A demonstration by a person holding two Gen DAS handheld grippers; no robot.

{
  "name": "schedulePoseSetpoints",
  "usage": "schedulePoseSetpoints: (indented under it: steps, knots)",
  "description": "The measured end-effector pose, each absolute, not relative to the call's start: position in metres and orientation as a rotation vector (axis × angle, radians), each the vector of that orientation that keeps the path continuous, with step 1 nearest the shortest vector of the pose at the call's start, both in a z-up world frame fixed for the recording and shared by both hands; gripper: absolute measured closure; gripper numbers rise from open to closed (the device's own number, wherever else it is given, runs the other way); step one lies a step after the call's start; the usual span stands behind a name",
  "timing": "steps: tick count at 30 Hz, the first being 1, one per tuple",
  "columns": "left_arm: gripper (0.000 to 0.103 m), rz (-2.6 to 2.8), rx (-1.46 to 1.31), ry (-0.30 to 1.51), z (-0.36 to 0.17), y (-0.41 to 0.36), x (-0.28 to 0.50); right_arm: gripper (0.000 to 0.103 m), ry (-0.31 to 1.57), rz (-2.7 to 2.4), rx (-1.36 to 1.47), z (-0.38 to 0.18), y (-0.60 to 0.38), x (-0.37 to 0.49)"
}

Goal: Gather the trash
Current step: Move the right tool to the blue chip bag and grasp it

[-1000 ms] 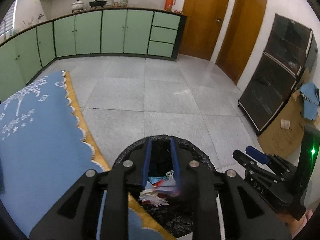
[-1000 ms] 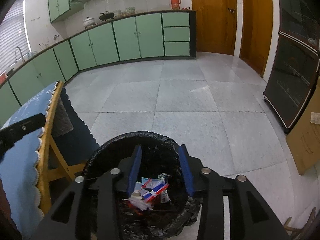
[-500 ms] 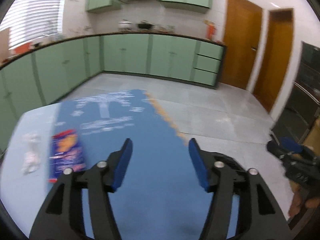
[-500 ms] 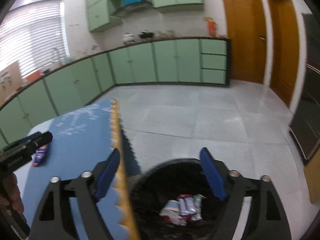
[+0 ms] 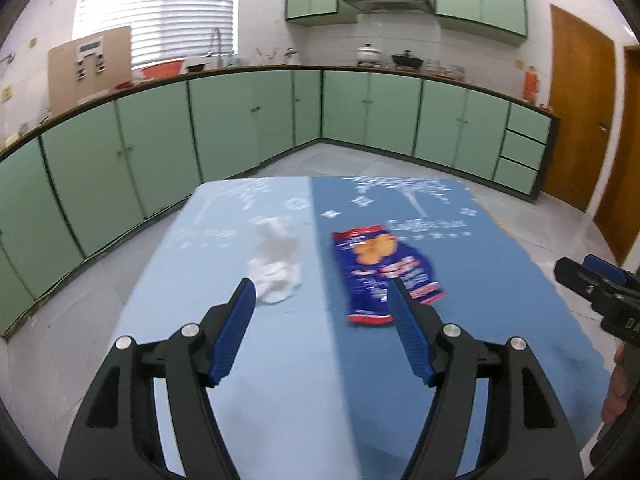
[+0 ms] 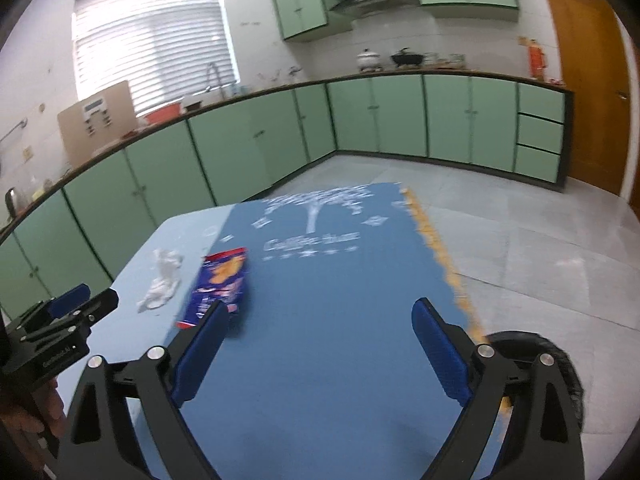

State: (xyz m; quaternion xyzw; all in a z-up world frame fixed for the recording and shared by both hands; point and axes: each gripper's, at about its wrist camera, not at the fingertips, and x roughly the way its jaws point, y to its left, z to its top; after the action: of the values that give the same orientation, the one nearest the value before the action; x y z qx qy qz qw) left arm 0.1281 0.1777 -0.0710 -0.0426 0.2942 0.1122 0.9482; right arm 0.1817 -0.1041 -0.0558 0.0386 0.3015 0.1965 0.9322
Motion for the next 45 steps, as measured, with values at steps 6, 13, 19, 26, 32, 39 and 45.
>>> schedulePoseSetpoints:
  steps: [6, 13, 19, 26, 32, 39, 45]
  knots:
    - [0.037, 0.252, -0.097, 0.613, -0.081, 0.203, 0.124, 0.021, 0.652, 0.413, 0.043, -0.072, -0.056, 0.189]
    - [0.037, 0.248, -0.113, 0.632, -0.09, 0.216, 0.136, 0.029, 0.698, 0.414, -0.016, -0.085, -0.028, 0.201]
    - [0.037, 0.25, -0.134, 0.635, -0.094, 0.226, 0.141, 0.037, 0.753, 0.42, -0.047, -0.097, -0.011, 0.214]
    - [0.036, 0.25, -0.146, 0.638, -0.099, 0.234, 0.144, 0.049, 0.811, 0.427, -0.058, -0.107, 0.001, 0.228]
    - [0.036, 0.252, -0.155, 0.644, -0.102, 0.238, 0.15, 0.076, 0.85, 0.452, -0.05, -0.114, 0.006, 0.232]
    - [0.035, 0.247, -0.165, 0.656, -0.106, 0.238, 0.156, 0.103, 0.829, 0.496, -0.055, -0.109, 0.008, 0.226]
    - [0.035, 0.247, -0.165, 0.659, -0.106, 0.237, 0.157, 0.102, 0.808, 0.505, -0.048, -0.1, 0.004, 0.226]
